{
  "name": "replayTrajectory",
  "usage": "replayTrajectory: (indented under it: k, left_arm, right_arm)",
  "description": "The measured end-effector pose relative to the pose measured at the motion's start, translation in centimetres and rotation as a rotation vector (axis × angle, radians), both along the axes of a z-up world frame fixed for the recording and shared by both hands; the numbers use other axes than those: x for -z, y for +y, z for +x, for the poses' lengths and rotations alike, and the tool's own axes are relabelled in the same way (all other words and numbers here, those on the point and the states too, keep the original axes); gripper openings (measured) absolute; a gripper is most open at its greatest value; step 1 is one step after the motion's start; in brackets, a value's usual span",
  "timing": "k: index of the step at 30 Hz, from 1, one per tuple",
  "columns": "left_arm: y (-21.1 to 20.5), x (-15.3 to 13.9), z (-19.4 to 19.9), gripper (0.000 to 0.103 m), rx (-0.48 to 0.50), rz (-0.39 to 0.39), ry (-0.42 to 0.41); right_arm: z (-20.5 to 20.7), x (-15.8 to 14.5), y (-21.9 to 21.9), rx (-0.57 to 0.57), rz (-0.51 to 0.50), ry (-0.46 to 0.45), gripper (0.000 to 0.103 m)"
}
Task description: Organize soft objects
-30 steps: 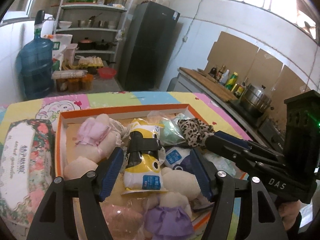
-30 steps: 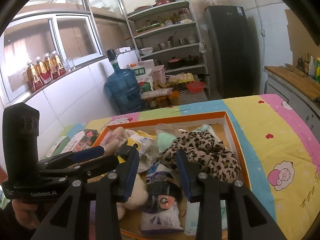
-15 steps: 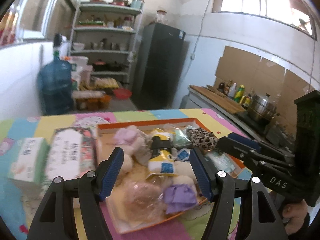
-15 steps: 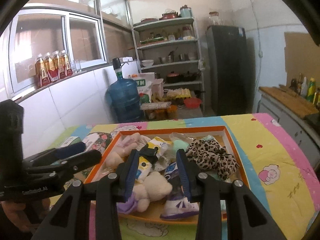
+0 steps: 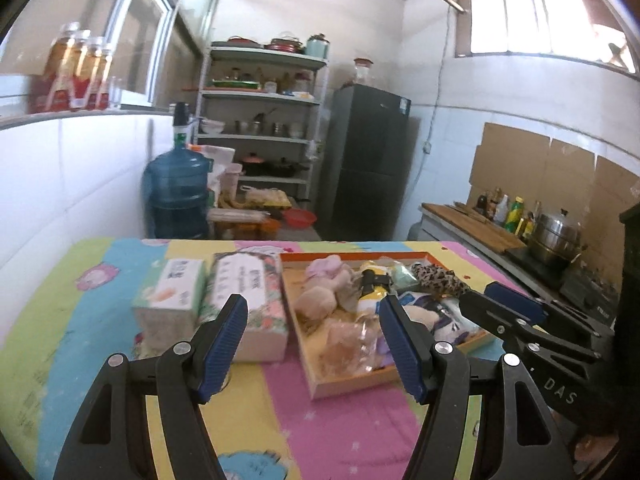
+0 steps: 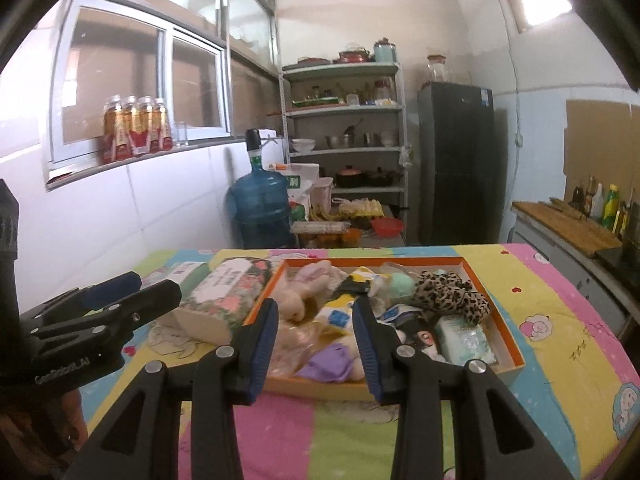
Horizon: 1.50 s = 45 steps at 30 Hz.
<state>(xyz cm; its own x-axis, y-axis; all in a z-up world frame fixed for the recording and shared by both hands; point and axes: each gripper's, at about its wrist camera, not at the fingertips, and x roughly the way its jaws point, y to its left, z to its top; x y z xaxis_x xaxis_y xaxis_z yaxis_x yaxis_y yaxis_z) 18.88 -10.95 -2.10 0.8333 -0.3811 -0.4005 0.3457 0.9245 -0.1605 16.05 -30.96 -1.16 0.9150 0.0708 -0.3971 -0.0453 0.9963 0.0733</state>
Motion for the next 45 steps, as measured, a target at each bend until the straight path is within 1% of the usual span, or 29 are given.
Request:
replayTrajectory:
  k: [4, 7, 11, 16, 20, 30, 34, 39, 45]
  left_arm:
    - [2.1, -0.1, -2.7, 0.07, -0.044, -0.009, -0.03]
    - [3.2, 0.0, -3.9, 0.07, -0.048, -0.016, -0.026]
    - [4.2, 0.0, -6.0, 0.07, -0.126, 0.017, -0.045]
    - [4.4, -0.1, -8.3, 0.07, -0.11, 0.021, -0.051]
    - [3.8, -0.1, -10.1, 0.07, -0.112, 0.051, -0.065]
    - [3.8, -0.2, -14.5, 0.07, -0.132, 0.044, -0.079]
    - [4.2, -0.2, -16.1, 0.07, -0.141, 0.039, -0.073]
    - [5.0, -0.3, -17.4, 0.07, -0.165, 0.029, -0.061]
    - [4.9, -0.7, -18.8, 0.07, -0.174, 0.041, -0.087]
  right_arm:
    - [-2.2, -0.1, 1.9, 0.005, -0.003, -0.028, 0.039]
    - [-3.4, 0.0, 3.0, -0.003, 0.009, -0.024, 0.039]
    - [-5.2, 0.1, 4.1, 0.005, 0.024, -0.036, 0.039]
    - [-6.9, 0.2, 4.7, 0.002, 0.041, -0.031, 0.039]
    - [-8.5, 0.0, 5.2, 0.016, 0.029, -0.046, 0.039]
    - [-12.5, -0.6, 6.0, 0.063, -0.005, -0.071, 0.039]
    - [-13.4, -0.9, 6.4, 0.05, 0.0, -0.065, 0.039]
    - [-15.0, -1.1, 7.4, 0.027, -0.013, -0.085, 0.039]
    - [-16.0, -1.4, 6.9, 0.032, -0.006, -0.093, 0.039]
